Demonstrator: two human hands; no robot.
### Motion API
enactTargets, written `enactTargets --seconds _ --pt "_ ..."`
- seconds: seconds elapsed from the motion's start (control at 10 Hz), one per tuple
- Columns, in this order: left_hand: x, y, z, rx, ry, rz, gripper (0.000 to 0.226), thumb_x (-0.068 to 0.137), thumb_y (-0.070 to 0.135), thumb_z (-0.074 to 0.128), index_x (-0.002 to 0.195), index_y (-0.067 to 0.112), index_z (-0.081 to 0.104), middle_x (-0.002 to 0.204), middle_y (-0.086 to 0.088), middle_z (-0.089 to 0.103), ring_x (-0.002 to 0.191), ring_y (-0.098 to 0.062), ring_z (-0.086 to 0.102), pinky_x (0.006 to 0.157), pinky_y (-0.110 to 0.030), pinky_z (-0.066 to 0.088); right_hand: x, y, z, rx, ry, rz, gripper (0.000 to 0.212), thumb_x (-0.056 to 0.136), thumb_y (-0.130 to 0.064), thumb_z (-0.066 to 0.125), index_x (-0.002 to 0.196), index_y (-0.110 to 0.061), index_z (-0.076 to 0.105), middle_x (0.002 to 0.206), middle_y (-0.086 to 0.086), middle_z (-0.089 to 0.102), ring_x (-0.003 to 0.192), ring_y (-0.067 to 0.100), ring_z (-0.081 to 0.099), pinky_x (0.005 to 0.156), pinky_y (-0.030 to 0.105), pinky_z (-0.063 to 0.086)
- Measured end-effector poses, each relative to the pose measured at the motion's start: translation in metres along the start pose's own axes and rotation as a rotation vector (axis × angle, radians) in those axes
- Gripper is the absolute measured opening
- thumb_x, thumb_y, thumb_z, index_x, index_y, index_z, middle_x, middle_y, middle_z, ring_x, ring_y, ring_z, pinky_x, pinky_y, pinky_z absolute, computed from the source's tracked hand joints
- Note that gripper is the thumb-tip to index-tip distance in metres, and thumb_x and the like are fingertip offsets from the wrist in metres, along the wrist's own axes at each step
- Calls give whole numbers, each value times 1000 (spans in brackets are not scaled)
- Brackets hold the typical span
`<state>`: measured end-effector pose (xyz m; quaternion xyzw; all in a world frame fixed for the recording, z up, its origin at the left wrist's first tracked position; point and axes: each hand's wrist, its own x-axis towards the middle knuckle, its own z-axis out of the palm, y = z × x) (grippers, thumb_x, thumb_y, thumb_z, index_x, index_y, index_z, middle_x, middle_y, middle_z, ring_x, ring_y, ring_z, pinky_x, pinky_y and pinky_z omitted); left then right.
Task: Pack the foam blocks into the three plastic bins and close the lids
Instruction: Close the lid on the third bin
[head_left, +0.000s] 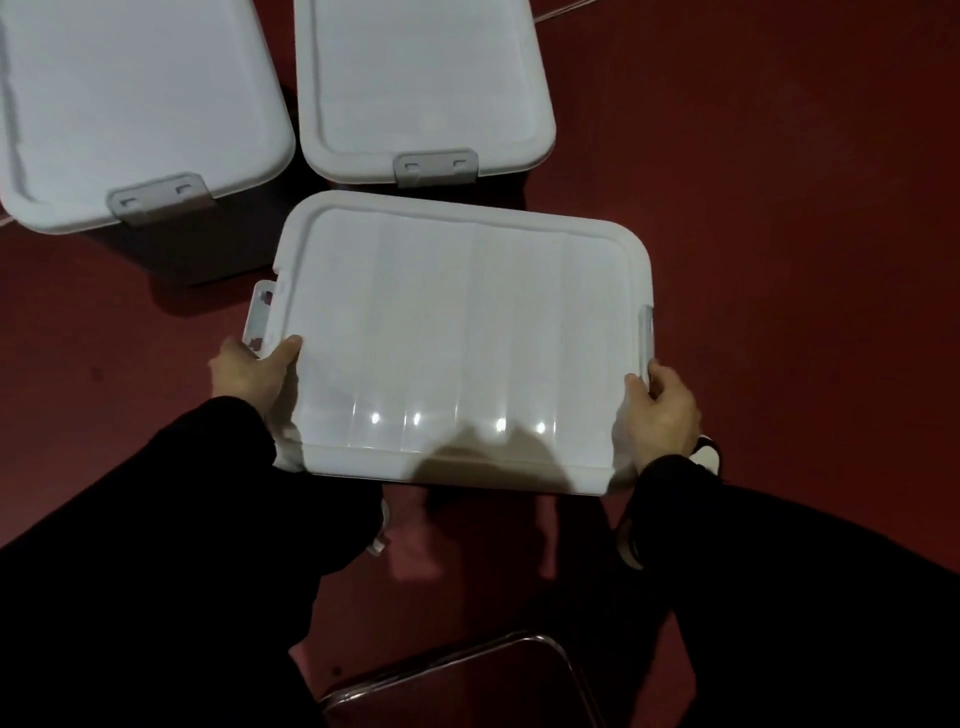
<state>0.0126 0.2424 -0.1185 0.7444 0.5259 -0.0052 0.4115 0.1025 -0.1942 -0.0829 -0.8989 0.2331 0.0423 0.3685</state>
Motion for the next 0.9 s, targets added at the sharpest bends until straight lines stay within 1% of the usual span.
enactTargets --seconds 0.1,0.2,0.3,0.4,0.5,0.6,0.7,0.8,0.9 --pt "-3 0 -2 49 28 14 80 67 61 72 122 6 54 125 -23 56 108 -40 61 98 -48 52 0 -3 -2 -184 -2 -63 26 96 -36 60 116 -21 70 108 15 74 102 43 65 87 43 49" --pt "-17 8 -3 116 31 71 62 85 42 69 128 -1 54 130 -30 48 114 -45 54 103 -45 46 1 -5 -7 -206 -10 -43 31 96 -35 60 122 -20 69 118 17 71 110 46 62 94 47 48" --pt "-26 10 -5 179 0 167 40 93 28 58 124 2 58 125 -29 50 118 -37 50 99 -39 44 2 -2 -6 -226 -22 -62 31 95 -35 60 121 -20 69 116 20 71 106 48 62 92 48 48" --pt "-26 10 -6 273 5 227 36 98 19 54 127 -2 53 121 -33 52 114 -42 51 92 -41 42 2 -3 -3 -261 -25 -86 30 96 -33 58 118 -18 69 112 22 71 103 48 62 89 47 48" --pt "-25 10 -5 412 25 263 50 102 23 50 148 6 41 129 -30 55 118 -48 53 96 -49 42 2 -4 -3 -331 -11 -123 28 97 -31 55 115 -13 67 108 23 71 99 49 63 86 48 49" --pt "-28 9 -4 679 44 329 51 102 19 41 152 13 31 144 -21 48 115 -47 56 90 -55 45 1 2 4 -485 23 -248 21 98 -27 53 107 -9 58 94 26 69 85 49 64 70 45 46" --pt "-28 17 -6 959 108 456 52 100 13 40 150 3 31 154 -19 40 115 -43 58 87 -52 49 0 -1 6 -620 25 -303 20 99 -25 53 104 -5 55 88 22 69 77 46 67 63 42 46" --pt "-33 33 -13 1133 39 381 56 100 17 37 152 0 25 157 -18 35 128 -36 51 99 -49 43 15 -20 -16 -969 -132 -443 22 99 -24 53 103 -7 67 92 11 71 80 34 71 61 32 44" --pt "-61 47 -11 1028 -16 329 62 96 22 46 151 3 25 154 -15 37 129 -39 49 100 -52 40 20 -47 -37 -1014 -267 -452 23 99 -29 53 103 -16 72 97 6 72 87 29 71 64 31 41"
